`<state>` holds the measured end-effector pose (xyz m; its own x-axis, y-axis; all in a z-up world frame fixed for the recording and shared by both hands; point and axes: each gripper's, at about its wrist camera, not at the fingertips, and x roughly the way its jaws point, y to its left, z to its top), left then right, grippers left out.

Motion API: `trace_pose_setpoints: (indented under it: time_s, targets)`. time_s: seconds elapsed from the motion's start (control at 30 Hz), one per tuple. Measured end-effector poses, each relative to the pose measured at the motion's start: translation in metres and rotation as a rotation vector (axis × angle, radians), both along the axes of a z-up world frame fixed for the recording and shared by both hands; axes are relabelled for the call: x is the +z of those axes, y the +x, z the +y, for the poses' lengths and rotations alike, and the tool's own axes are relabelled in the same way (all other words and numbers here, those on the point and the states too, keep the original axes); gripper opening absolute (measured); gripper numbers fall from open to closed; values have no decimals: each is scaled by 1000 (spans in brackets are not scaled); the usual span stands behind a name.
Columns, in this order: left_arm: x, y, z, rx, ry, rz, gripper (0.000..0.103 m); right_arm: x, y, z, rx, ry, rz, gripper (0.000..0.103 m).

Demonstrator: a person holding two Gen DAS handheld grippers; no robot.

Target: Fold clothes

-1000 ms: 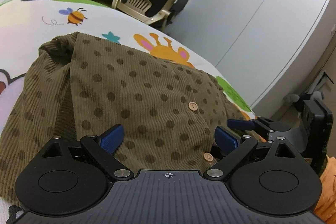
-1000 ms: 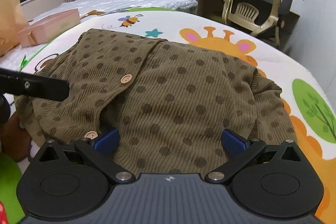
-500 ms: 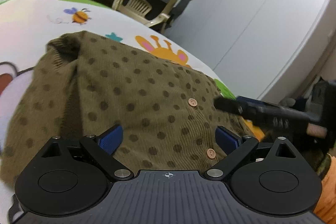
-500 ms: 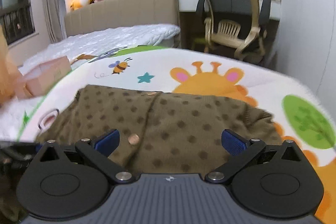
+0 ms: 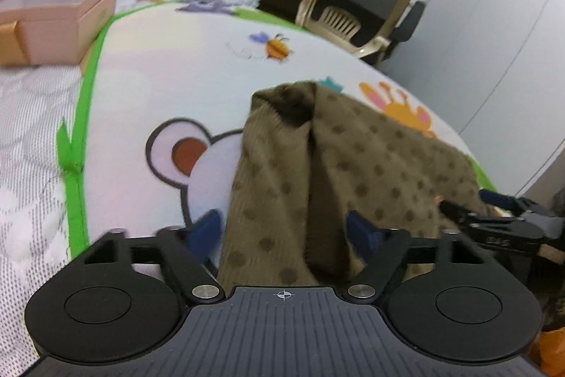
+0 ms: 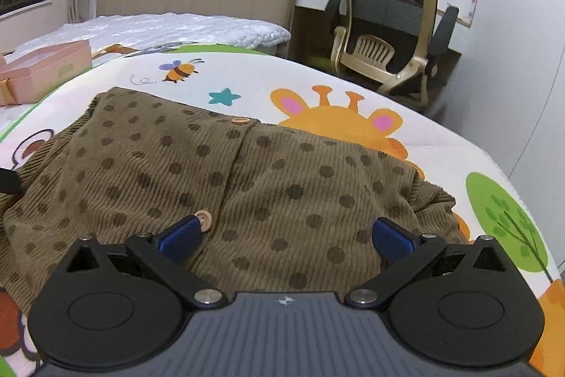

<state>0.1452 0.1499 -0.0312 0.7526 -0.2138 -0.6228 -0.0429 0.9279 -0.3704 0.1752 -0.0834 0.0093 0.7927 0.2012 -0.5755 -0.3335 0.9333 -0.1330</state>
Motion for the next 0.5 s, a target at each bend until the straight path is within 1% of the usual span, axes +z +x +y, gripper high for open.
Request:
trace_pose_setpoints:
  time_s: [0.03,0.07,0.1,0.13,0.17,0.2,0.3,0.33,0.43,0.5]
  targets:
    - [-2,0,-1,1,10,-5,77,3,-4,0,12,6,-8,103]
    - [-3,0,-4,3,31,-10,72,6,-9,0,24,12,-17,103]
    - [-3,-1,-6,5,57,-15,54,9,-14,-2,41,21,-25,103]
    - [-3,0,-8,5,77,-18,42,12,-21,-3,64,30,-34,103]
    - [-3,1,-9,9,82,-16,20,15,-27,-2,86,35,-43,103]
    - [-2,2,-8,11,77,-13,13,18,-33,0,108,37,-53,103]
    - [0,2,-6,15,61,-4,10,23,-49,8,184,45,-80,103]
    - [0,2,-6,14,57,-4,10,24,-54,14,225,47,-80,103]
    - [8,1,-4,0,9,-17,9,26,-70,35,371,46,-67,103]
    - [14,2,-2,-11,-31,-26,8,24,-82,57,460,5,-77,103]
